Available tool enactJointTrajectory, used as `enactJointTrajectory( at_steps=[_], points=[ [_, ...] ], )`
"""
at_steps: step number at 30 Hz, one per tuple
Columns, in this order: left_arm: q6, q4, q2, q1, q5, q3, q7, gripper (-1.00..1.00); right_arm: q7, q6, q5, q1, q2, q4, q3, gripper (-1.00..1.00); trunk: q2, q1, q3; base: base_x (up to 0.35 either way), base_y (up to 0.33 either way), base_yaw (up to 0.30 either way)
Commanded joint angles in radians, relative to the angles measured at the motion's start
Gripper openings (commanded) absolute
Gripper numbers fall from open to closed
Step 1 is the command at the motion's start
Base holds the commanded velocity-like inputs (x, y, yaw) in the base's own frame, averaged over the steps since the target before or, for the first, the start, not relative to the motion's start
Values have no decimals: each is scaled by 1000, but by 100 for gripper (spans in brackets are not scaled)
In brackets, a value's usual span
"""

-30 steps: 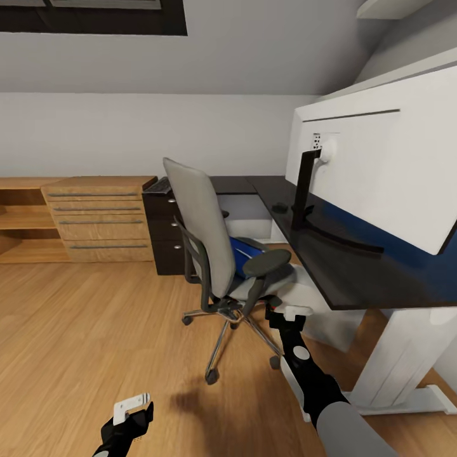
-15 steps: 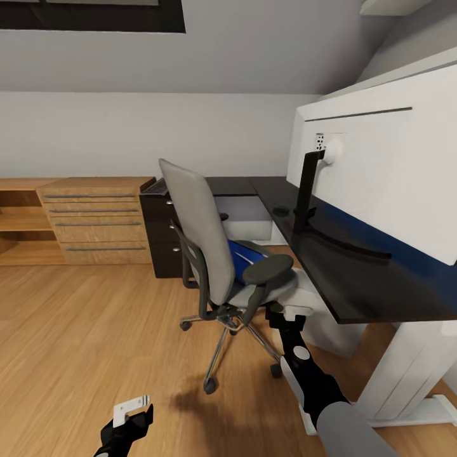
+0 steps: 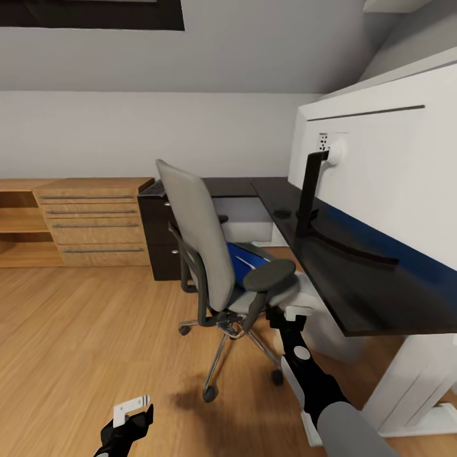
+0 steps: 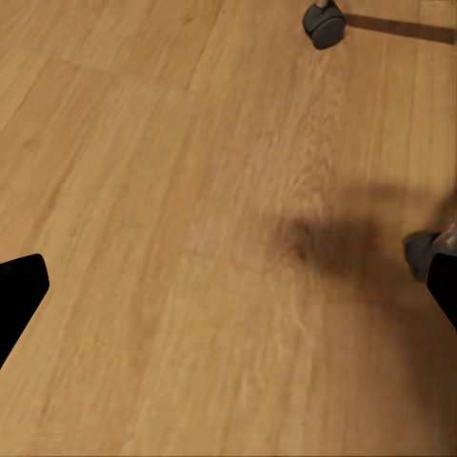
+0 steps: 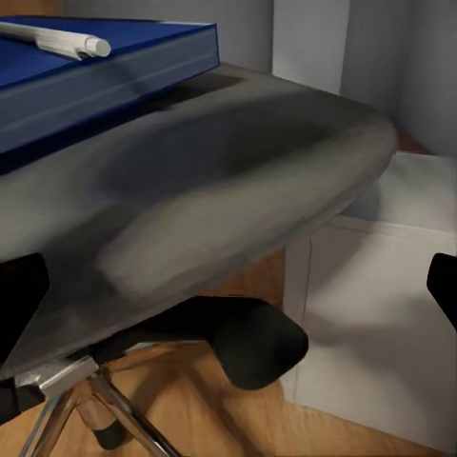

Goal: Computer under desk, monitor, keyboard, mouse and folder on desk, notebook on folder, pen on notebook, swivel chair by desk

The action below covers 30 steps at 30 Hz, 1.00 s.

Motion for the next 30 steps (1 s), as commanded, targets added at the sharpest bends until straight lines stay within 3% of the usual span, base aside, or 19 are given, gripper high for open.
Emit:
enactJointTrajectory(
  at_steps=[1, 30],
  points=[
    [5, -2, -1, 0, 9, 1, 2, 100, -8, -2, 0, -1, 0, 1, 4, 100, 0, 0, -1, 121, 0, 0],
    [5, -1, 0, 0, 9, 1, 2, 100, -8, -36, 1, -1, 2, 6, 7, 100, 0, 0, -1, 25, 0, 4]
  ],
)
